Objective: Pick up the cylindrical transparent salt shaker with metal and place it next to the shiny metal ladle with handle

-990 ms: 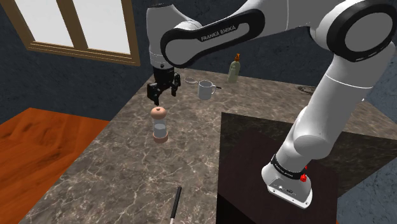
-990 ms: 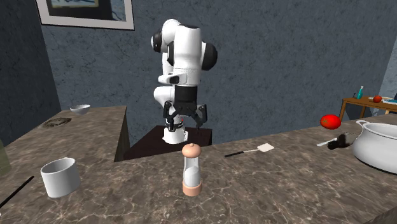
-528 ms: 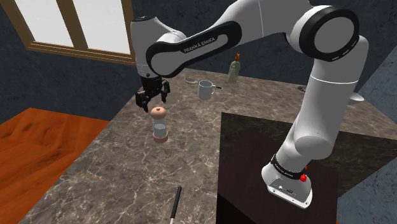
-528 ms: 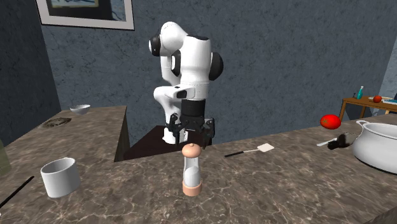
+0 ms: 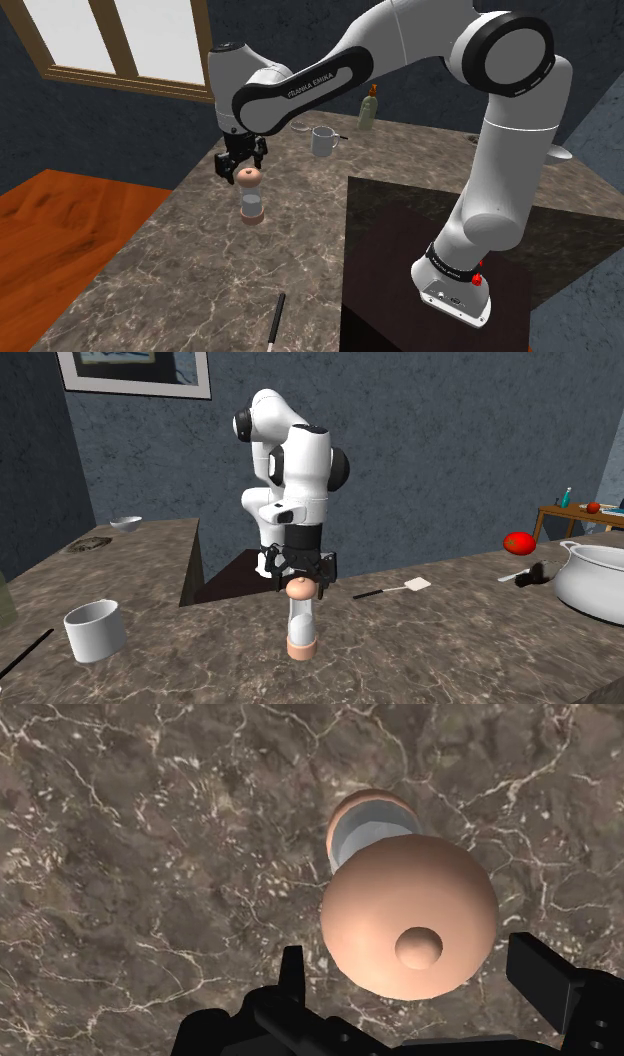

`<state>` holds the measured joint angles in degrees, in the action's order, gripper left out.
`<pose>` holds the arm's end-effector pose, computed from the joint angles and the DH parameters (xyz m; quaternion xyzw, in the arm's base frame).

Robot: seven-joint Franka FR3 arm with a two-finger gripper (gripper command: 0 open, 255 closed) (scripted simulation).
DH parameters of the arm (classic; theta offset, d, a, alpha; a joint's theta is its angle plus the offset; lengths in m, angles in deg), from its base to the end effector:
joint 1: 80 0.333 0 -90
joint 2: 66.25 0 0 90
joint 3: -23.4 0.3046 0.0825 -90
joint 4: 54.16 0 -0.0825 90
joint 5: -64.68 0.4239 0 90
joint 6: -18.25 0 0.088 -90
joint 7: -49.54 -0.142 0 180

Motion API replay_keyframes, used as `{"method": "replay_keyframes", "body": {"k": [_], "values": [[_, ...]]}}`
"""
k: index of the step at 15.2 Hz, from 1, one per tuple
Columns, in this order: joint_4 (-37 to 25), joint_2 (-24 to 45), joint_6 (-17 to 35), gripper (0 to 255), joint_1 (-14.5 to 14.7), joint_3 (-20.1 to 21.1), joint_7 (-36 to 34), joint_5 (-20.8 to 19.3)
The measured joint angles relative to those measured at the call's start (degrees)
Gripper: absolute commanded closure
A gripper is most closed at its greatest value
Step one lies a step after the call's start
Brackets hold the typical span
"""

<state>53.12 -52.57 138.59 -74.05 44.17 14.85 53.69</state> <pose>0.5857 0.2717 0.3288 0.9988 -0.0261 0.0242 0.0332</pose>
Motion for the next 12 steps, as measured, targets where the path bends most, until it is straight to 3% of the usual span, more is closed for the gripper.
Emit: {"method": "replay_keyframes", "body": {"k": [3,4,12], "values": [[0.0,0.0,0.0,0,0.0,0.0,0.0,0.0],[0.0,0.0,0.0,255,0.0,0.0,0.0,0.0],[0.0,0.0,0.0,255,0.0,0.0,0.0,0.0]]}}
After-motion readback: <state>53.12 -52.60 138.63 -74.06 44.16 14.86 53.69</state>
